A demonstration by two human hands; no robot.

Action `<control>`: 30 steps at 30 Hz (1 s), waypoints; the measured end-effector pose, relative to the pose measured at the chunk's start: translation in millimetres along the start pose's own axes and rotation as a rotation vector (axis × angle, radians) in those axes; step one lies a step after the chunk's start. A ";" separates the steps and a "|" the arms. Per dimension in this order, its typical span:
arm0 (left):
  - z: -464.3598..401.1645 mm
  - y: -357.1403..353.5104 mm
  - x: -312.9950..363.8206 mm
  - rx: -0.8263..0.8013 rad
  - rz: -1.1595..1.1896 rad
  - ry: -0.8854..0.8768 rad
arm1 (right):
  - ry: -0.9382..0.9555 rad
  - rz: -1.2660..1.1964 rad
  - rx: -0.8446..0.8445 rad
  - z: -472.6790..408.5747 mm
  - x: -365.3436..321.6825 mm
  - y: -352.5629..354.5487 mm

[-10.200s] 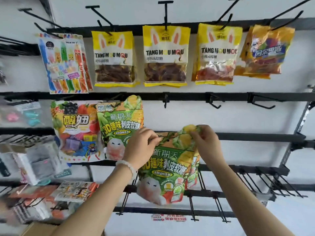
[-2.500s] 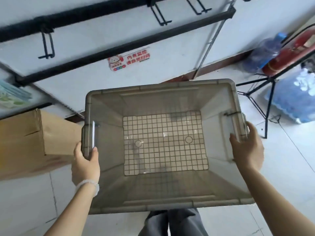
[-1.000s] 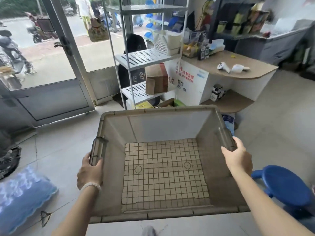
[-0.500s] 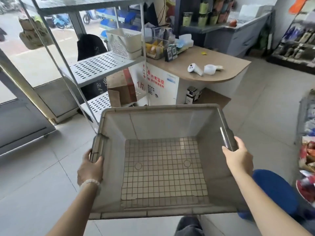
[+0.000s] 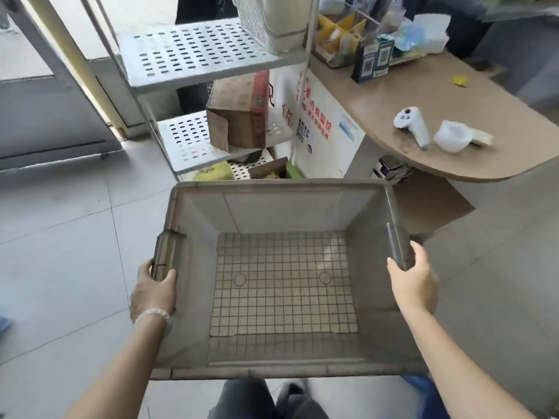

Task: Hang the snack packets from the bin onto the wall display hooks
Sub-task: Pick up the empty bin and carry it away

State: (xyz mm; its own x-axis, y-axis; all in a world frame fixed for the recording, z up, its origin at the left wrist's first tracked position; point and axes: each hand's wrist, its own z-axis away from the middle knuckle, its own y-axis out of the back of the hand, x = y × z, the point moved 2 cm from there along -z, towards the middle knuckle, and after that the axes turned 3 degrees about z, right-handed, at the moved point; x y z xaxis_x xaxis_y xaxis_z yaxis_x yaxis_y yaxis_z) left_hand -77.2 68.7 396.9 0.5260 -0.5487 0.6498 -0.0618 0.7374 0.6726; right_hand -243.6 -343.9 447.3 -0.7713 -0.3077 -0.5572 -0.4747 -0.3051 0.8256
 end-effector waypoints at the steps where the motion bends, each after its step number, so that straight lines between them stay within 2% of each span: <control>1: -6.5 -6.1 -3.4 0.001 -0.001 0.034 | 0.009 0.014 -0.019 -9.7 -6.0 -11.1; 6: -50.6 -39.0 -21.4 -0.023 -0.049 0.181 | 0.063 0.107 -0.108 -48.6 -31.6 -74.8; 11: -90.0 -78.4 -41.9 -0.024 -0.052 0.287 | 0.032 0.182 -0.179 -82.1 -32.9 -147.0; 19: -126.0 -159.7 -101.0 -0.076 -0.123 0.358 | 0.076 0.204 -0.255 -142.7 5.2 -259.5; 30: -158.6 -303.7 -193.1 0.004 -0.129 0.436 | 0.149 0.255 -0.380 -217.4 89.7 -421.6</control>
State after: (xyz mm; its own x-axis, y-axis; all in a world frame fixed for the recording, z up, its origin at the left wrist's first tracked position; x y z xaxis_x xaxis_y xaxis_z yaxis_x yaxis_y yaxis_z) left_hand -25.5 13.2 11.0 0.8377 -0.4179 0.3516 0.0247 0.6721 0.7400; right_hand -20.5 -438.8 29.9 -0.7607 -0.5327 -0.3709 -0.0684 -0.5024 0.8619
